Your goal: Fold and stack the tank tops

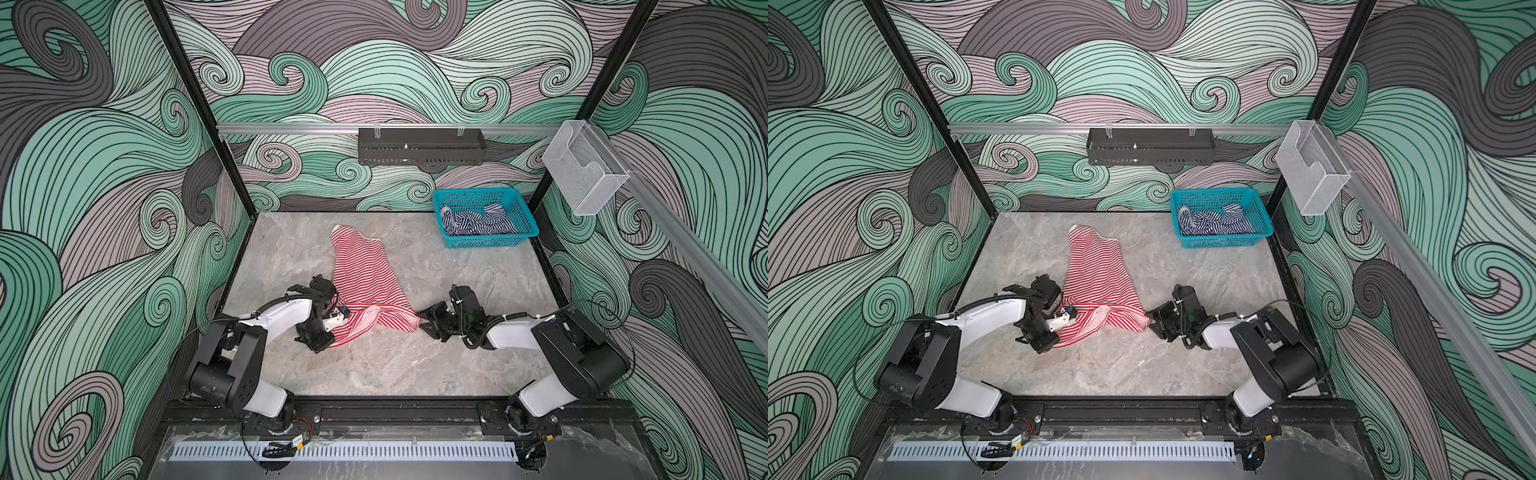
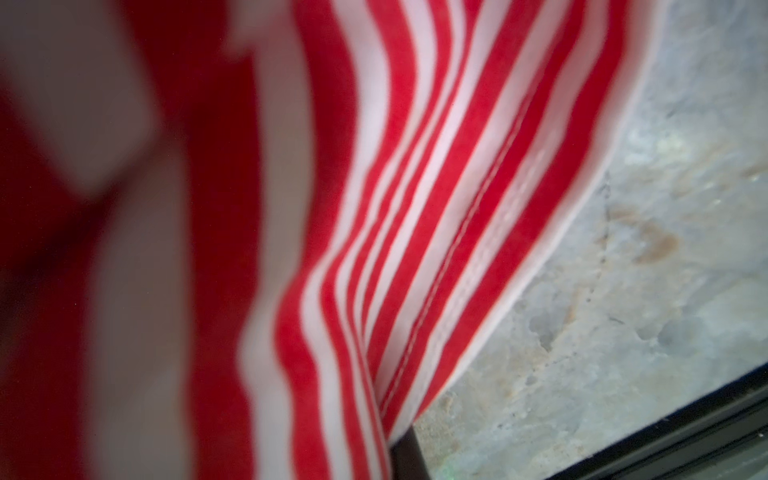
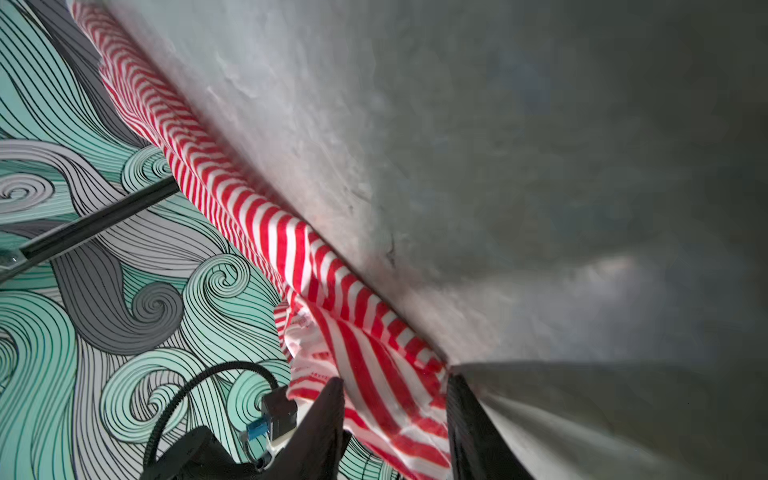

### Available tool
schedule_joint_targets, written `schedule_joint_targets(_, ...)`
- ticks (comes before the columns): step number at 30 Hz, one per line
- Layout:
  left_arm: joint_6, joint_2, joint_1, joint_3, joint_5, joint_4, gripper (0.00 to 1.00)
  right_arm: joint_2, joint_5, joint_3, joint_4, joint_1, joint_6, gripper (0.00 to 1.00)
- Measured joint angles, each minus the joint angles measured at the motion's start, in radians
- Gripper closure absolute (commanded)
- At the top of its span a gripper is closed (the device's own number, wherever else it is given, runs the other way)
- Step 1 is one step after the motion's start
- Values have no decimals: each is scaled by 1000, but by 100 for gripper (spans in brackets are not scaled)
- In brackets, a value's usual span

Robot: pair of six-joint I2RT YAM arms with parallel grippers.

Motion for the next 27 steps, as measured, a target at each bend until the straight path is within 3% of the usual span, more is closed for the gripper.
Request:
schedule_joint_targets(12, -7, 0, 0, -6, -2, 8, 100, -30, 22, -86, 111, -1, 116, 59)
schedule_joint_targets(21, -8, 0, -6, -7, -6, 8, 100, 34, 21, -80, 202, -1, 120, 78)
schedule_joint_targets(26, -8, -8, -6, -13, -15, 11, 100, 87, 20, -69, 289, 2, 120, 100)
schedule_joint_targets(27, -8, -13, -6, -14, -19, 11, 100, 87, 18, -68, 291, 2, 117, 100)
